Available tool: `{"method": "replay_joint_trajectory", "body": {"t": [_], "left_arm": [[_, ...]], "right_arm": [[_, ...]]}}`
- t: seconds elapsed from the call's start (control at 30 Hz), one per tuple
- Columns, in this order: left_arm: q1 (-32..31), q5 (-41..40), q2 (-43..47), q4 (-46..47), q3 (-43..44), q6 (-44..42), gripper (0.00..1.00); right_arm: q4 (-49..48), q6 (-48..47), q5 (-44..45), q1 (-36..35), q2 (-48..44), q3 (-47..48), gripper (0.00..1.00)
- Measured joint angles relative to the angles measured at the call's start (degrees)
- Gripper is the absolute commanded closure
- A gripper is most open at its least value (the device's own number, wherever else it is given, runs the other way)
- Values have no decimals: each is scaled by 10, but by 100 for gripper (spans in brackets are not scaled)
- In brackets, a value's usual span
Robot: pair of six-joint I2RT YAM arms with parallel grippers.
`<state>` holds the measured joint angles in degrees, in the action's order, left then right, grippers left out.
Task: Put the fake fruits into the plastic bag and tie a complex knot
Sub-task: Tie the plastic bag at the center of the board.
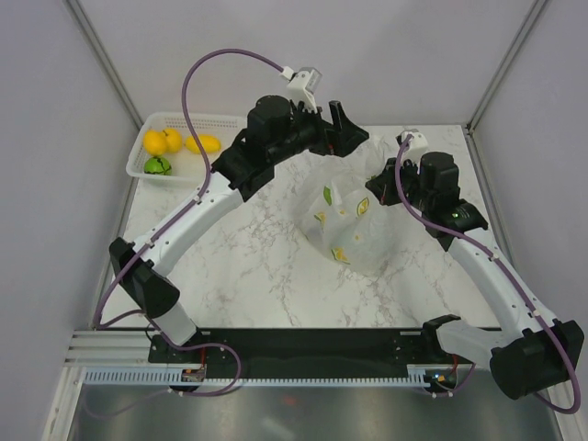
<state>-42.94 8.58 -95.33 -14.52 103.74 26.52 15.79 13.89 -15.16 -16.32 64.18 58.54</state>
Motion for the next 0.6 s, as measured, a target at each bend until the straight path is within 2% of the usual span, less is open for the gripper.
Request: {"method": "replay_joint_trajectory", "body": {"t": [0.2,0.33,0.6], "left_arm": [[64,96,10,173,-113,120,0],[75,101,-33,140,-68,126,0],[-6,75,-37,100,-7,56,1]], "right_arm": [[6,0,-5,0,0,4,100],[7,0,-5,0,0,9,100],[10,0,-6,0,1,13,100]]}}
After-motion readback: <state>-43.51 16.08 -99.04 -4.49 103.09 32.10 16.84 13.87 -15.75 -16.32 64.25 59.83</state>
